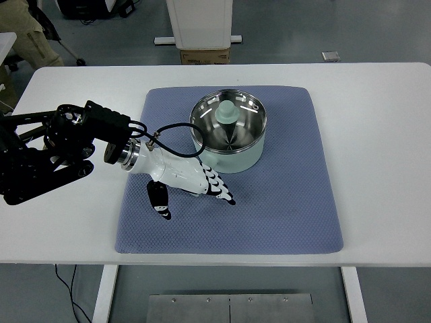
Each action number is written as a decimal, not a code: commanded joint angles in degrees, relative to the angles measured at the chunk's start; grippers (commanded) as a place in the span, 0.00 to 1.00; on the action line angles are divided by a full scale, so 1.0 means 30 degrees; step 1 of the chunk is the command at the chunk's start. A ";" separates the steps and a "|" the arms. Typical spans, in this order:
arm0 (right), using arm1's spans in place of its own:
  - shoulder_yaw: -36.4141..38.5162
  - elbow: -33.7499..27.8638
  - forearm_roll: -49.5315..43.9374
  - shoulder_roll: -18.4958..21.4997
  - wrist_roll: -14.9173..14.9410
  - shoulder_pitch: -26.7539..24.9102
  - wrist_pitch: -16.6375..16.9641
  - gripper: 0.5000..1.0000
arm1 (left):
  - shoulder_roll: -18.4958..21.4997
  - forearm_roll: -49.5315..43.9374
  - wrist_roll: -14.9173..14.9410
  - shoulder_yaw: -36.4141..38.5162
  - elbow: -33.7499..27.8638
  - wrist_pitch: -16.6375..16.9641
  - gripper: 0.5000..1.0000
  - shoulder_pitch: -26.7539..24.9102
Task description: Rotate green pot handle
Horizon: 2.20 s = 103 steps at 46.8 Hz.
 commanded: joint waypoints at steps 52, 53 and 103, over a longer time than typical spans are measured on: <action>-0.0001 0.0029 0.0000 0.0000 0.0001 0.0000 0.0000 1.00 | 0.1688 0.3026 -0.0053 0.1711 0.0350 0.0121 1.00 -0.1824; -0.0001 0.0000 0.0000 0.0000 0.0001 0.0000 0.0000 1.00 | 0.1717 0.3055 -0.0053 0.1711 0.0351 0.0121 1.00 -0.1854; -0.0001 0.0000 0.0000 0.0000 0.0001 0.0000 0.0000 1.00 | 0.1688 0.4462 0.0035 0.2238 0.3397 0.1088 1.00 -0.2117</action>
